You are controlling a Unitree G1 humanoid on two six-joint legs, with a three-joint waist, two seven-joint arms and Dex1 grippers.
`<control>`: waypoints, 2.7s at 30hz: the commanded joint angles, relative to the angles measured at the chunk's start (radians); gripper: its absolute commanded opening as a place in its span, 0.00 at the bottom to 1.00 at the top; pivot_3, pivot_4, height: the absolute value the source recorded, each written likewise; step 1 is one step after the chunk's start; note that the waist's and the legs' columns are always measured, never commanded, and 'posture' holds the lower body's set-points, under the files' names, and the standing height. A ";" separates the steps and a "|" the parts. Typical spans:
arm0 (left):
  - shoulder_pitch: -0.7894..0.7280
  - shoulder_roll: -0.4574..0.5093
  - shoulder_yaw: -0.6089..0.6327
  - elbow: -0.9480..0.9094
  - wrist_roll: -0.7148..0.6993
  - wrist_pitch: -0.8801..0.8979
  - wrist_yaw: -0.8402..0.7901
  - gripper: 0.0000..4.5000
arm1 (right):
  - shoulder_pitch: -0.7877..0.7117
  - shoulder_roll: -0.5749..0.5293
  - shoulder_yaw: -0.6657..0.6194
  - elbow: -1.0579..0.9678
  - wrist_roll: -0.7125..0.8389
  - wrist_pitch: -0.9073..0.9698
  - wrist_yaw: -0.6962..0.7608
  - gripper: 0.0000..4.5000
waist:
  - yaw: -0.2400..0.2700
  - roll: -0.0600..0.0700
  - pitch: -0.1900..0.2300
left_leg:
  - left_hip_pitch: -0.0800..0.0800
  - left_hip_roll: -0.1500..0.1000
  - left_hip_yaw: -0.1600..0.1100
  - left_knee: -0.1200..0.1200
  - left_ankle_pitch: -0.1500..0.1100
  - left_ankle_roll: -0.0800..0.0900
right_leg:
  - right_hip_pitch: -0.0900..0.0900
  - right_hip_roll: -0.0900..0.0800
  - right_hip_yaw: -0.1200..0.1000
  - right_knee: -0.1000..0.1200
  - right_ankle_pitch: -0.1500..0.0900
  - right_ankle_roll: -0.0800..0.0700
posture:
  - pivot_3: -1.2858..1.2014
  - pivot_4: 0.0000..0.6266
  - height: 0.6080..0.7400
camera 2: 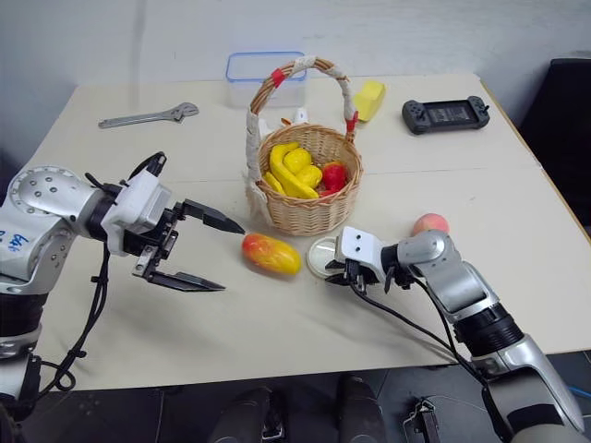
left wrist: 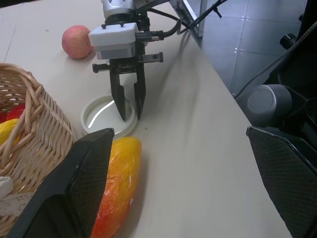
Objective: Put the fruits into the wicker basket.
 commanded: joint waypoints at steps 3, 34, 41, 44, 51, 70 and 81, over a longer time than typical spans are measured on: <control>-0.039 -0.025 0.003 0.000 -0.002 -0.004 0.009 1.00 | 0.065 -0.005 -0.063 -0.096 0.058 0.038 0.010 0.00 | 0.003 -0.001 0.000 | 0.001 0.000 0.000 0.000 0.000 0.000 | 0.001 0.000 0.000 0.000 0.000 0.000 | 0.52 0.24 1.00; -0.110 -0.166 -0.044 0.210 0.102 -0.140 0.020 1.00 | 0.663 -0.313 -0.941 -0.069 0.343 0.245 -0.041 0.69 | 0.018 -0.001 -0.001 | 0.004 0.001 0.005 0.003 -0.003 0.002 | 0.001 -0.001 0.006 -0.002 0.001 -0.001 | 0.52 0.24 1.00; -0.099 -0.178 -0.114 0.302 0.233 -0.299 0.012 1.00 | 0.535 -0.341 -1.110 -0.396 0.852 0.556 -0.031 0.99 | 0.017 -0.001 -0.001 | 0.004 0.002 0.004 0.003 -0.003 0.002 | 0.001 -0.001 0.006 -0.002 0.001 -0.001 | 0.52 0.24 1.00; -0.096 -0.188 -0.162 0.358 0.316 -0.414 0.012 1.00 | 0.508 -0.379 -1.129 -0.492 1.013 0.630 -0.038 0.99 | 0.020 -0.001 -0.001 | 0.004 0.002 0.004 0.003 -0.005 0.001 | 0.001 -0.001 0.005 -0.002 0.001 -0.001 | 0.52 0.24 1.00; -0.149 -0.272 -0.244 0.509 0.487 -0.612 0.103 1.00 | 0.505 -0.415 -1.131 -0.606 1.197 0.671 -0.109 0.99 | 0.034 -0.001 -0.001 | 0.002 0.001 0.004 0.004 -0.008 0.006 | 0.001 -0.011 0.004 -0.004 0.001 0.000 | 0.52 0.24 1.00; -0.157 -0.316 -0.221 0.614 0.531 -0.689 0.197 0.40 | 0.537 -0.399 -1.083 -0.640 1.245 0.626 -0.262 1.00 | 0.029 -0.001 -0.001 | 0.001 -0.001 0.006 0.009 -0.011 0.010 | 0.001 -0.014 0.003 -0.003 0.003 0.002 | 0.52 0.24 1.00; -0.137 -0.251 0.035 0.340 0.117 -0.071 0.179 0.39 | 0.465 -0.388 -1.043 -0.612 1.225 0.568 -0.355 1.00 | 0.031 -0.002 0.000 | 0.001 0.000 0.005 0.010 -0.011 0.010 | 0.001 -0.014 0.003 -0.003 0.003 0.003 | 0.52 0.24 1.00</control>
